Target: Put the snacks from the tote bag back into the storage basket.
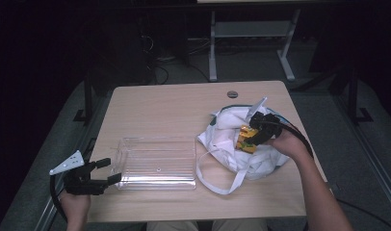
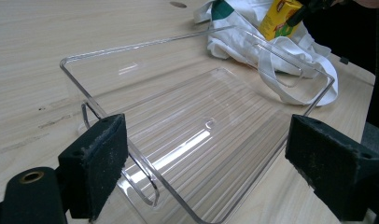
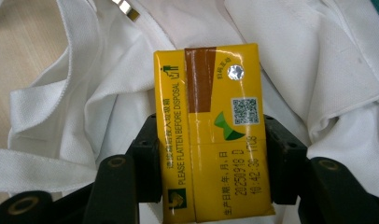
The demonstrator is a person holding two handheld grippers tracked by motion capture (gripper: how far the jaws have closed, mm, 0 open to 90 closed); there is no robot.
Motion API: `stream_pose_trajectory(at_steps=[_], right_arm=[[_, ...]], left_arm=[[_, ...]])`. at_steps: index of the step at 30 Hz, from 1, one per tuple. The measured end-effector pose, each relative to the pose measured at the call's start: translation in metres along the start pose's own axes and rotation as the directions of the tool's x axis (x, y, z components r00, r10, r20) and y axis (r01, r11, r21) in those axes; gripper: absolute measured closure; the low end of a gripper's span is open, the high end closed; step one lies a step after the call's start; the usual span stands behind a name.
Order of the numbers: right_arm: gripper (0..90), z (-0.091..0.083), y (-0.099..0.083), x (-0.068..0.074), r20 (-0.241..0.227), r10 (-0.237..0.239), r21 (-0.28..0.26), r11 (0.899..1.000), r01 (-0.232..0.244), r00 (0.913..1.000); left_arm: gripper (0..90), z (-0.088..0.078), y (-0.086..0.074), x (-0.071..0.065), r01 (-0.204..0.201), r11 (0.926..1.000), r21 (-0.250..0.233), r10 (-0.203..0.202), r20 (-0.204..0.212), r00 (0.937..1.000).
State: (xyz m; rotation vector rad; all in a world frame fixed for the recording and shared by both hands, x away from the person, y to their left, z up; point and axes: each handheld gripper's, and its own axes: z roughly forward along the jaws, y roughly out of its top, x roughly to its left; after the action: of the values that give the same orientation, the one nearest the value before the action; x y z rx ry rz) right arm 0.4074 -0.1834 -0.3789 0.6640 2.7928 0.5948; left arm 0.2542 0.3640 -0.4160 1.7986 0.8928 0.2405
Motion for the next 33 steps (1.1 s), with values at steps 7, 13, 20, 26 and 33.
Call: stream_pose_trajectory(at_steps=[7, 13, 20, 26, 33], right_arm=[[50.6, -0.003, 0.000, -0.001, -0.016, 0.014, -0.007, 1.000, -0.014, 0.9998], [50.8, -0.007, 0.001, -0.001, -0.014, 0.016, -0.005, 1.000, -0.016, 0.9998], [50.9, -0.019, 0.003, -0.001, -0.008, 0.012, -0.026, 1.000, -0.013, 0.9999], [50.9, -0.032, 0.006, 0.000, 0.000, 0.004, -0.030, 1.000, -0.004, 1.0000], [50.9, -0.051, 0.010, 0.004, 0.001, -0.006, -0.048, 0.999, 0.006, 1.0000]], left_arm=[[12.8, 0.000, -0.001, 0.001, 0.003, 1.0000, -0.003, -0.003, -0.003, 1.0000], [12.8, -0.001, 0.000, 0.001, -0.008, 1.0000, 0.003, 0.008, -0.008, 0.9999], [12.8, -0.002, 0.000, 0.001, -0.008, 1.0000, 0.002, 0.008, -0.009, 0.9999], [12.8, -0.002, 0.000, 0.001, -0.009, 1.0000, 0.001, 0.009, -0.010, 0.9999], [12.8, -0.002, 0.000, 0.000, -0.008, 1.0000, 0.000, 0.008, -0.011, 0.9999]])
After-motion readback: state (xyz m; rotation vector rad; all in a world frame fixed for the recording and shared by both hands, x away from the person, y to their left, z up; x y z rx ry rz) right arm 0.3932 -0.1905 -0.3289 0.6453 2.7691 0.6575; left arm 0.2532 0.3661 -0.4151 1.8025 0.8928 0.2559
